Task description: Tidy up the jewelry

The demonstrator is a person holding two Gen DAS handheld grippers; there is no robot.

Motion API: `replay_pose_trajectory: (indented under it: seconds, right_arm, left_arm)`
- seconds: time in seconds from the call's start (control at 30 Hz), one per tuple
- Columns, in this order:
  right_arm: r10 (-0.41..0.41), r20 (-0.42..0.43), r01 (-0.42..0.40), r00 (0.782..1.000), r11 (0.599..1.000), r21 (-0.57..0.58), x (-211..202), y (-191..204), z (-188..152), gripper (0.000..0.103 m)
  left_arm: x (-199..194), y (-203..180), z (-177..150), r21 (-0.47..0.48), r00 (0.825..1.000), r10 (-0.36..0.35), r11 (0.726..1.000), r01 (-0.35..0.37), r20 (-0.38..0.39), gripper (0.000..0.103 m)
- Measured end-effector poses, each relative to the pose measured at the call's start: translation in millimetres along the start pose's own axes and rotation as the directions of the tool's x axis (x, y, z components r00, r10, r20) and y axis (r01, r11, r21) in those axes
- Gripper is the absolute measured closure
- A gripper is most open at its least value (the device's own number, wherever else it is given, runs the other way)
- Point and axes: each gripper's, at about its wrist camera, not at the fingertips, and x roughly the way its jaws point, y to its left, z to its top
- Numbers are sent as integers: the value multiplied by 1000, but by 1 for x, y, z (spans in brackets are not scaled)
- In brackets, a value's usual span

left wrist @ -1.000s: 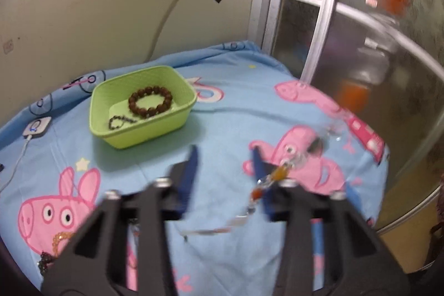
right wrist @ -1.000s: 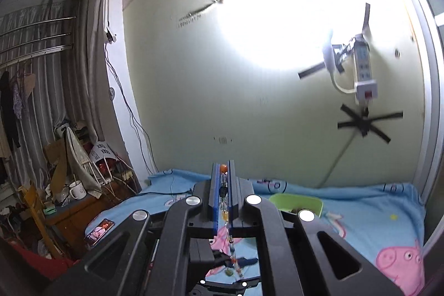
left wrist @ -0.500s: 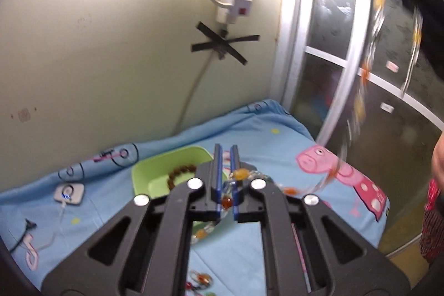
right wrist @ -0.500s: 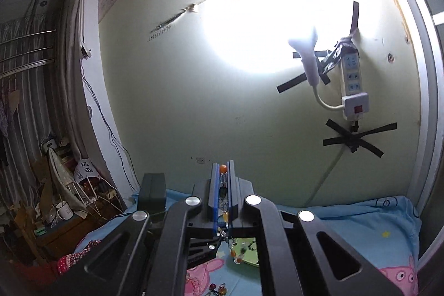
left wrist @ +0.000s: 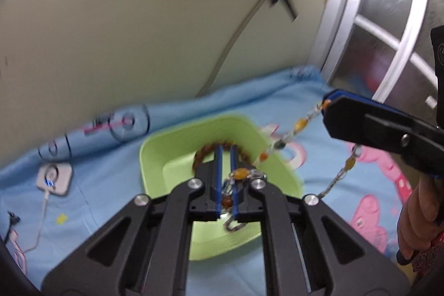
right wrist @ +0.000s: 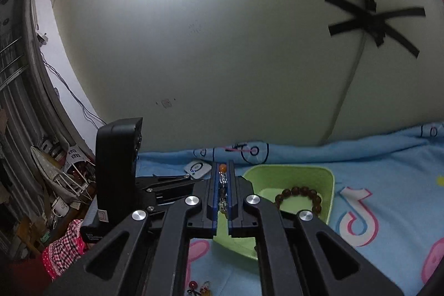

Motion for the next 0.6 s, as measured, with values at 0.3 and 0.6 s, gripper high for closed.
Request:
replay_pose_trajectory:
  seconds: [0.3, 0.6]
  right_arm:
    - [75, -170, -56, 983, 992, 117, 71, -26, -45, 103]
    - [58, 3, -58, 998, 998, 24, 5, 19, -34, 64]
  left_arm:
    - [19, 21, -34, -29, 971, 48, 998, -56, -235, 60]
    - [-68, 14, -40, 2, 988, 98, 995, -98, -119, 41]
